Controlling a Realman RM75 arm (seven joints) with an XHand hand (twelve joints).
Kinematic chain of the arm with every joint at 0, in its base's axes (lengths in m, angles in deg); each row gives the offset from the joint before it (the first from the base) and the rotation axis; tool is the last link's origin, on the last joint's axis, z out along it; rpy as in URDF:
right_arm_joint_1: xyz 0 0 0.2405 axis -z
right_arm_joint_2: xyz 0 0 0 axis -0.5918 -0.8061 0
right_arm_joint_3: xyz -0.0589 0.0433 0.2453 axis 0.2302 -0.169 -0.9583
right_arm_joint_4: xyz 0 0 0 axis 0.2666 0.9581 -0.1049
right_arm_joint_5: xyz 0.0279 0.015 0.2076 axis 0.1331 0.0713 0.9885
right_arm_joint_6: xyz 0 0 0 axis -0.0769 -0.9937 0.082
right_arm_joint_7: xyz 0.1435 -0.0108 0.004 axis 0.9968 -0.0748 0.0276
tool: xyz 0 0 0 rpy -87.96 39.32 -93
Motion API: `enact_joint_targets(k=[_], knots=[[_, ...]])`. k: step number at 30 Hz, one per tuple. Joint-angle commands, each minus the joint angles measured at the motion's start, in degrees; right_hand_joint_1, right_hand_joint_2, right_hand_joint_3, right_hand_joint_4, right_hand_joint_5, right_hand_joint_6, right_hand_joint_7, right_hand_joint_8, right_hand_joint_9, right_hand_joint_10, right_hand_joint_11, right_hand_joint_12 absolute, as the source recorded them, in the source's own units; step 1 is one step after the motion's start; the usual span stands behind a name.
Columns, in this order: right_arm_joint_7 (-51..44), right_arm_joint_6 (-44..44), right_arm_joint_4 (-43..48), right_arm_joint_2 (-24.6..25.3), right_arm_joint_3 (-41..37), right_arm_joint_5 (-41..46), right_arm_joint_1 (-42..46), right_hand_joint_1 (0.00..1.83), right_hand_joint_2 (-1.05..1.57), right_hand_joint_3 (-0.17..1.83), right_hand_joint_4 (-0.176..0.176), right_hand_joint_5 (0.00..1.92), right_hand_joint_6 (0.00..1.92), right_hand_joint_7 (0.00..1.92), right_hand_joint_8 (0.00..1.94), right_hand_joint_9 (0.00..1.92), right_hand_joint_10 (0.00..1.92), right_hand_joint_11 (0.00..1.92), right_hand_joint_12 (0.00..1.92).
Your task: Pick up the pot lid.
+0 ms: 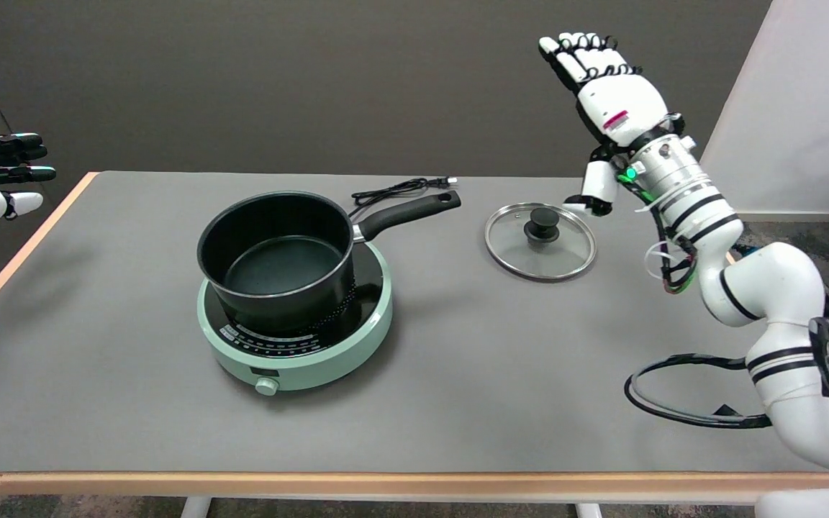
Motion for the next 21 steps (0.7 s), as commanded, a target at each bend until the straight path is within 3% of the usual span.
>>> enact_joint_targets(k=[1,10,18,19,20,21], knots=[[0.8,18.9,-13.8,-0.5,-12.2,6.8,-2.5,1.22,-0.96,1.69,0.066,0.01,0.01,0.01,0.01,0.01,0.01,0.01,0.01],[0.8,24.7,-18.5,-1.2,-14.6,9.0,-2.8,1.23,-0.96,1.67,0.086,0.01,0.01,0.01,0.01,0.01,0.01,0.01,0.01],[2.5,23.8,-18.6,-5.8,-8.9,8.2,-2.8,1.23,-0.95,1.63,0.117,0.01,0.01,0.01,0.01,0.01,0.01,0.01,0.01],[2.6,23.5,-18.7,-6.4,-7.7,8.2,-3.1,1.05,0.33,0.79,0.155,0.51,0.83,0.61,0.38,0.56,0.56,0.41,0.90],[2.7,23.4,-18.9,-6.9,-6.6,8.2,-3.5,0.94,1.06,0.31,0.176,0.80,1.29,0.95,0.59,0.87,0.87,0.65,1.41],[2.7,23.4,-19.1,-7.1,-6.1,8.2,-3.7,0.94,1.06,0.31,0.176,0.80,1.29,0.95,0.59,0.87,0.87,0.65,1.41]])
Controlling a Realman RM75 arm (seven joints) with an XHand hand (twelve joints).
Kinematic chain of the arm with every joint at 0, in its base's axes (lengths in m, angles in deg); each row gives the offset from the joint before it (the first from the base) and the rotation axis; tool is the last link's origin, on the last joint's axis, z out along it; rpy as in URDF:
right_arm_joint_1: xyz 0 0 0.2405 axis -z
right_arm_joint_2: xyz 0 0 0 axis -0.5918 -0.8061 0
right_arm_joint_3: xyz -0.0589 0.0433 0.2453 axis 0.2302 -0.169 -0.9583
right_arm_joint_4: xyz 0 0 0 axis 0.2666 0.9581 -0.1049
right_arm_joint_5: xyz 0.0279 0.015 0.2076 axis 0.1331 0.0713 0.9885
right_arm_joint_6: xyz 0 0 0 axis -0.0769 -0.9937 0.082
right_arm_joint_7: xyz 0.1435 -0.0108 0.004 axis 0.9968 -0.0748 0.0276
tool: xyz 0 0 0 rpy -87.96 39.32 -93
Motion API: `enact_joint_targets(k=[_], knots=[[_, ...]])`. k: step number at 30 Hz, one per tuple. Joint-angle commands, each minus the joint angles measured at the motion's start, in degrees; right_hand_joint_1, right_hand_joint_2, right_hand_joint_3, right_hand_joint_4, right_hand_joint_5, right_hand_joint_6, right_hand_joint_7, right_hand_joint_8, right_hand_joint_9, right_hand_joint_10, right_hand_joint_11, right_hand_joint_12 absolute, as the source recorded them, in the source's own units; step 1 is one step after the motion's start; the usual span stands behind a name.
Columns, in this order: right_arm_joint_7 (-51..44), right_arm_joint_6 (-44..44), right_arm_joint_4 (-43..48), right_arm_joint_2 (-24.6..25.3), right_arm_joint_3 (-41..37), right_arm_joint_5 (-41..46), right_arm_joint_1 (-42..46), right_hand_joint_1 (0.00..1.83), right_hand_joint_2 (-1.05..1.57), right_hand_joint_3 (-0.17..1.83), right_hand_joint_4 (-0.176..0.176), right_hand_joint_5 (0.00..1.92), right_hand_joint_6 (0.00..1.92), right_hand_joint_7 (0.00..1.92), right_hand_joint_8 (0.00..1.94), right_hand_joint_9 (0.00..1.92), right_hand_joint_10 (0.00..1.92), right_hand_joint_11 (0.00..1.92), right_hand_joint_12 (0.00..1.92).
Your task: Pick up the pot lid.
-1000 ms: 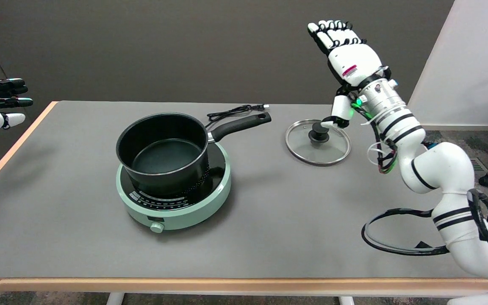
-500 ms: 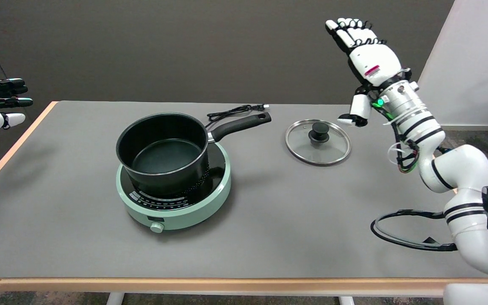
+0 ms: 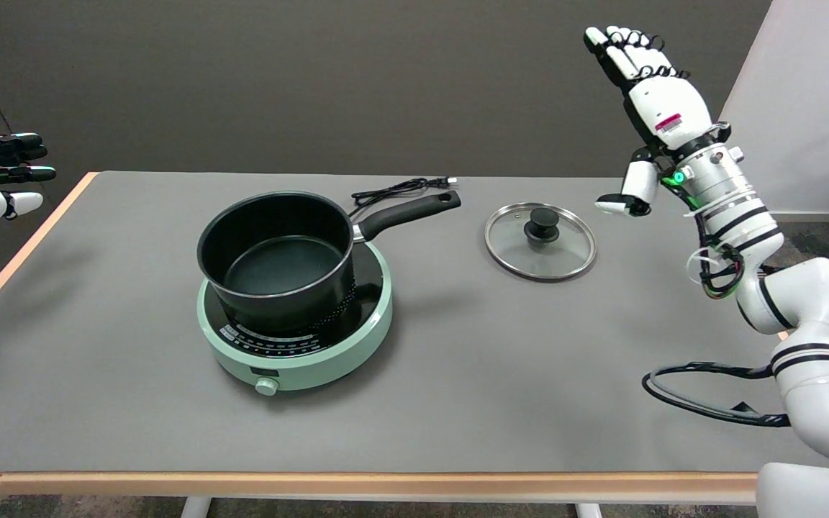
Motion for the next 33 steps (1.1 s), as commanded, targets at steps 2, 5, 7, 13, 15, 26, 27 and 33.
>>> enact_joint_targets(k=[2,5,7,13,15,26,27,33], knots=[[1.9,4.5,-5.9,-6.2,6.1,1.7,-2.4,0.94,1.06,0.31,0.176,0.80,1.29,0.95,0.60,0.87,0.87,0.65,1.41],[1.9,4.1,-6.8,-6.8,7.8,1.7,-3.4,0.94,1.06,0.31,0.176,0.80,1.29,0.95,0.60,0.87,0.87,0.65,1.41],[2.0,4.0,-7.3,-7.2,8.9,1.7,-4.0,0.94,1.06,0.31,0.176,0.80,1.29,0.96,0.60,0.88,0.87,0.65,1.41],[2.1,4.0,-9.2,-7.9,12.2,1.7,-6.8,0.94,1.06,0.30,0.176,0.80,1.29,0.96,0.60,0.88,0.87,0.65,1.41],[2.1,3.9,-10.5,-8.3,14.1,1.7,-7.9,0.94,1.06,0.30,0.176,0.80,1.29,0.96,0.60,0.88,0.88,0.65,1.41],[7.1,-1.5,-15.6,-8.9,23.3,-4.3,-12.3,0.84,0.71,0.80,0.145,0.76,0.77,0.95,0.49,0.87,0.85,0.65,1.40],[8.2,-2.2,-15.6,-9.1,23.9,-5.9,-12.5,0.85,0.70,0.81,0.138,0.76,0.74,0.94,0.48,0.87,0.84,0.65,1.40],[12.5,-5.0,-15.1,-9.4,26.8,-10.0,-12.5,0.86,0.68,0.83,0.128,0.75,0.67,0.91,0.42,0.85,0.80,0.63,1.39]])
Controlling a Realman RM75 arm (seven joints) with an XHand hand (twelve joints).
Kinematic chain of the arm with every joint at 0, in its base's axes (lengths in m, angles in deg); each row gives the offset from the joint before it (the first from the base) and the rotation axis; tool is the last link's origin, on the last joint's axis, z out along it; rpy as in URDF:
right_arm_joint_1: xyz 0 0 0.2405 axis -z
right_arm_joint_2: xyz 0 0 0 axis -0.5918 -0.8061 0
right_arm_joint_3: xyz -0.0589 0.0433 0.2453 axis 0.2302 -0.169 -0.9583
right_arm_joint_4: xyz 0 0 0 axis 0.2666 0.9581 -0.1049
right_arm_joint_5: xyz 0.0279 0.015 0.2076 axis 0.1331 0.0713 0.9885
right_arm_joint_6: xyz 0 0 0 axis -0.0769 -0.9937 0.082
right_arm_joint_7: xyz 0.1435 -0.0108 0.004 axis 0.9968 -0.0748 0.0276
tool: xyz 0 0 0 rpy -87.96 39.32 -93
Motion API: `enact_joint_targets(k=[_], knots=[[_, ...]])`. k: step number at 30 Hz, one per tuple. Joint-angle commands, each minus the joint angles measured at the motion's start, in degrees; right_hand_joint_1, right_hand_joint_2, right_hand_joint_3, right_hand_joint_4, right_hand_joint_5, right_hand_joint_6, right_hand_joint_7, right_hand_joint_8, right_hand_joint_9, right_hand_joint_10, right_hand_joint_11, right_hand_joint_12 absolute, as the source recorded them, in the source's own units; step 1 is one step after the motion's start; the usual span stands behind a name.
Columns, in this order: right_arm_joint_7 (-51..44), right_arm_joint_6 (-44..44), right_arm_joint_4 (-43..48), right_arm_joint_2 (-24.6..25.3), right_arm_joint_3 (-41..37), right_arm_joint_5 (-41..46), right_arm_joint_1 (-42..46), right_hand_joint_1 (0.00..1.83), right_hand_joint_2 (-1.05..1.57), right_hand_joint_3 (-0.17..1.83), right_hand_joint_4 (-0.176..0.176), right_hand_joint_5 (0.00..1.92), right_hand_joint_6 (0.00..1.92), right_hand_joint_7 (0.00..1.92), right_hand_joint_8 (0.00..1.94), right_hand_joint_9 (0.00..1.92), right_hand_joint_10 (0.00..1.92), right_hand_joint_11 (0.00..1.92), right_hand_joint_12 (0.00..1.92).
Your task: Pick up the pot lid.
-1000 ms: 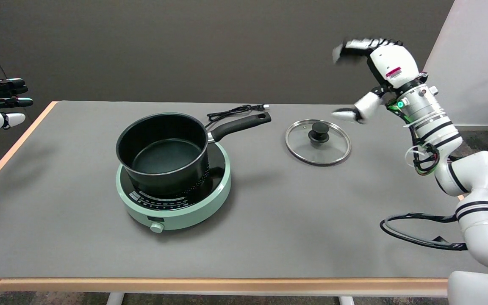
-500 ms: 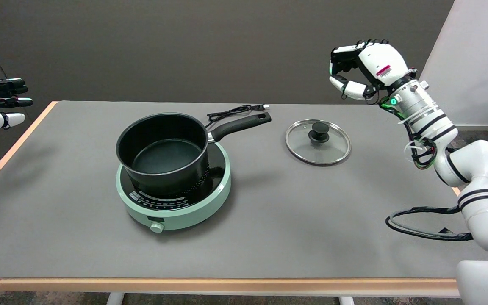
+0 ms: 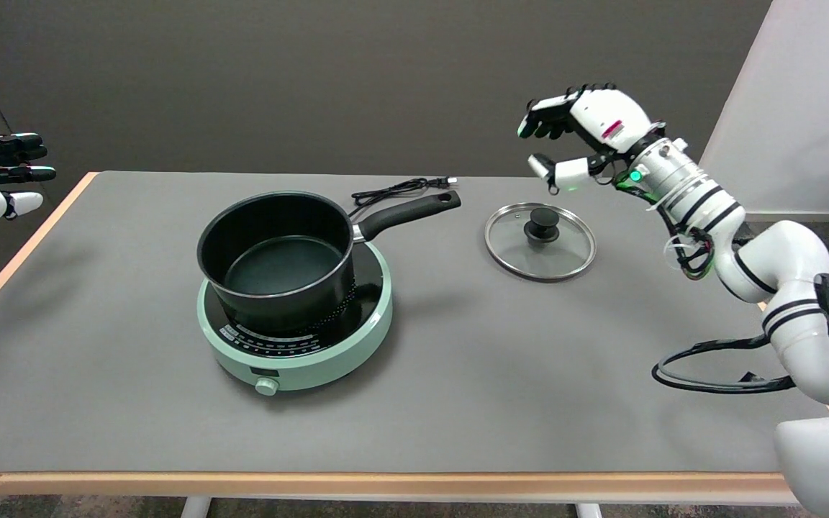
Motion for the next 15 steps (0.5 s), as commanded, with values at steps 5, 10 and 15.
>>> enact_joint_targets(k=[5,10,15], knots=[[8.8,-6.9,-3.6,-1.8,11.1,-9.8,-3.5,0.87,0.67,0.83,0.123,0.74,0.64,0.90,0.39,0.84,0.78,0.62,1.39],[8.8,-7.4,-4.6,-2.3,11.7,-10.2,-3.6,0.86,0.66,0.83,0.124,0.74,0.63,0.89,0.39,0.83,0.77,0.62,1.39],[10.3,-7.9,-4.8,-2.5,11.4,-13.5,-4.1,0.87,0.65,0.83,0.124,0.74,0.60,0.88,0.37,0.82,0.75,0.61,1.38]])
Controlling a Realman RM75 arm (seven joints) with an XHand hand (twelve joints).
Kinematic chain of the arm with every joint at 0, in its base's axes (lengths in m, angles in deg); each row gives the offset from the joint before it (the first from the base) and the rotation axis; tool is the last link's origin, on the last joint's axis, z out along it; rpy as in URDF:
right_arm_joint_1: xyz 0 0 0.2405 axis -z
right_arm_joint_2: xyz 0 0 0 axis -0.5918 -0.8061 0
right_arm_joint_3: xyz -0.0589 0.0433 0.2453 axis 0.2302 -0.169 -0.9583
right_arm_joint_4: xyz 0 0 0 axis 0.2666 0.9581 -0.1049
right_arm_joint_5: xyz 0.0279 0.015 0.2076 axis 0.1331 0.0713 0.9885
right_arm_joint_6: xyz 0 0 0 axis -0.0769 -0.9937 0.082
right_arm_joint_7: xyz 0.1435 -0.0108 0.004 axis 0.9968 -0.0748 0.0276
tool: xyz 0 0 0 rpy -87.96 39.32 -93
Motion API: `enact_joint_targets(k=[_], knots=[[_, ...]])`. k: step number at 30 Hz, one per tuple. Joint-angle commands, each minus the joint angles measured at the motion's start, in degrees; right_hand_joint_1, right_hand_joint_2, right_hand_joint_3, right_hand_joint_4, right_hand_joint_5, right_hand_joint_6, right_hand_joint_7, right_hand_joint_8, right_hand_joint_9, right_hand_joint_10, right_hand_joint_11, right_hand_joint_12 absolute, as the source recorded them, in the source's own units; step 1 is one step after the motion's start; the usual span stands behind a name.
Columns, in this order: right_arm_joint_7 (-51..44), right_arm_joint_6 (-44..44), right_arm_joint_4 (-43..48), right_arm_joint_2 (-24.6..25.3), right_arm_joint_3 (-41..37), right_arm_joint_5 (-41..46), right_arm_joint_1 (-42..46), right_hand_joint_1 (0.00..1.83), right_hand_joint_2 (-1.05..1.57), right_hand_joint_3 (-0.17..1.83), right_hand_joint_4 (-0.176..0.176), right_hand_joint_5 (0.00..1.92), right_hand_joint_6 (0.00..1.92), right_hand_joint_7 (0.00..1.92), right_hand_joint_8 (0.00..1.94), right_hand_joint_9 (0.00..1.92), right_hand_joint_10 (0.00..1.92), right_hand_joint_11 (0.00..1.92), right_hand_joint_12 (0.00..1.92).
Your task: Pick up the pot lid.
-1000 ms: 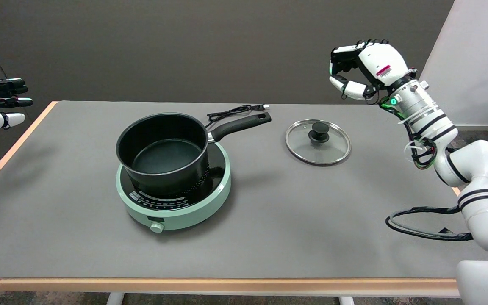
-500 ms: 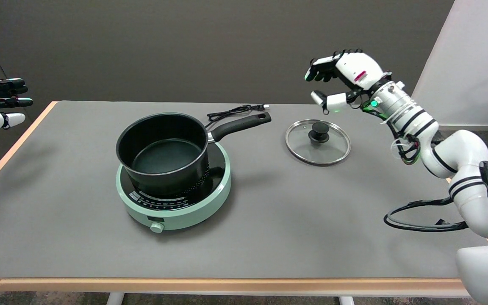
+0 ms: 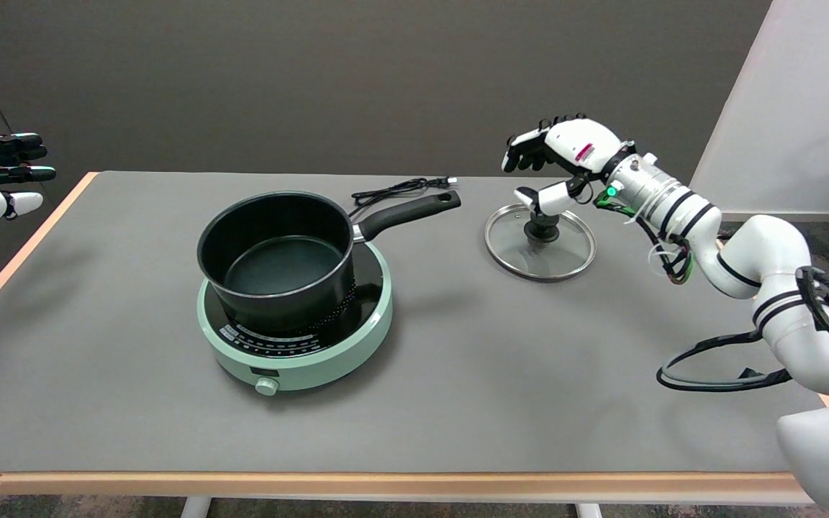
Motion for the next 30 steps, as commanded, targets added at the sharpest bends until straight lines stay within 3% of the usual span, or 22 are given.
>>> enact_joint_targets(k=[1,30], knots=[[4.6,-3.2,-1.9,-1.2,3.7,-7.2,-1.6,0.87,0.65,0.83,0.123,0.73,0.60,0.88,0.36,0.82,0.74,0.61,1.38],[6.2,-5.5,-5.0,-1.3,3.8,-11.1,-2.8,0.94,0.58,0.90,0.109,0.70,0.51,0.78,0.28,0.74,0.62,0.54,1.34]])
